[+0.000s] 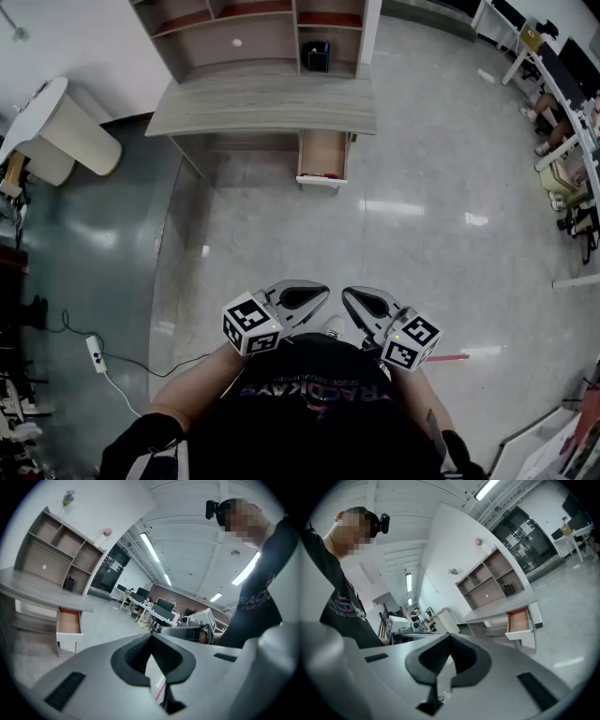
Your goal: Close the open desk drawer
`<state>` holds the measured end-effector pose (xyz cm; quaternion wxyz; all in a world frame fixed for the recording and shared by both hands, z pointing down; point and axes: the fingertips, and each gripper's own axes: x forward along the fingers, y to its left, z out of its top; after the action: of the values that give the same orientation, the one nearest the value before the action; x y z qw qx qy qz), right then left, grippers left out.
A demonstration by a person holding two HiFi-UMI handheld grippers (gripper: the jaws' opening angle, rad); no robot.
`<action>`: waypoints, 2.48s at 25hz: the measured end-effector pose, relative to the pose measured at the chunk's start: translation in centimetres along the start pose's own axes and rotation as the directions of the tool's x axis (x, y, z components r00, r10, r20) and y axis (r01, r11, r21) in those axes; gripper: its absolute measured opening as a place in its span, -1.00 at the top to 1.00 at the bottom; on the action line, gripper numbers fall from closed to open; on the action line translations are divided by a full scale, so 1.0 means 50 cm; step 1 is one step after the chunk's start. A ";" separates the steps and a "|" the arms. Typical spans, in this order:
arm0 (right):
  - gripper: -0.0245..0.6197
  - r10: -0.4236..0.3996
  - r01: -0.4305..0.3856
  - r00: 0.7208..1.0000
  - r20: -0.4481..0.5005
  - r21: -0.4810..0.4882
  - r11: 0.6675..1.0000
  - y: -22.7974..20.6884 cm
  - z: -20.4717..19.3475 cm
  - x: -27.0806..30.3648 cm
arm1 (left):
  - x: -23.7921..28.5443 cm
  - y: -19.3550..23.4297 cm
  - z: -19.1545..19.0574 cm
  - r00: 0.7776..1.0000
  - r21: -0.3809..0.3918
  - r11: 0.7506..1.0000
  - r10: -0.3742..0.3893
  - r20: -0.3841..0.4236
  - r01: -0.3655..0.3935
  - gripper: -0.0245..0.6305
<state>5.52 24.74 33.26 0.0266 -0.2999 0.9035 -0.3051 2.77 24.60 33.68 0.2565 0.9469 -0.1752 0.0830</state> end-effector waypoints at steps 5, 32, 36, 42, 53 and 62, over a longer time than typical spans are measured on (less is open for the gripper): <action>0.89 0.001 -0.001 1.000 0.001 -0.003 1.000 0.004 0.001 0.003 | -0.005 0.001 0.005 1.000 0.007 1.000 0.004 0.009 -0.004 0.89; 0.89 0.073 -0.072 0.997 0.029 -0.028 0.997 0.047 0.016 0.053 | -0.059 0.024 0.012 1.000 -0.008 1.000 0.024 0.015 -0.024 0.89; 0.89 0.053 -0.054 0.997 0.049 0.020 0.998 0.038 0.015 0.074 | -0.083 0.044 0.015 0.999 -0.007 0.999 0.039 0.015 -0.039 0.89; 0.89 0.027 -0.031 0.996 0.083 0.041 0.999 0.036 0.027 0.105 | -0.121 0.083 0.024 0.998 -0.021 0.998 0.062 0.029 -0.061 0.89; 0.89 -0.042 0.038 0.992 0.122 0.039 0.999 0.041 0.056 0.159 | -0.190 0.167 0.064 0.993 -0.016 0.996 0.089 0.075 -0.088 0.89; 0.89 -0.123 0.119 0.981 0.149 0.039 0.992 0.049 0.062 0.215 | -0.235 0.226 0.077 0.996 -0.013 0.999 0.050 0.076 -0.049 0.89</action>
<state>-3.85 18.65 30.80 0.0809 -0.3761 0.8744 -0.2958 -12.06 16.92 32.65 0.2526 0.9433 -0.2088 0.0522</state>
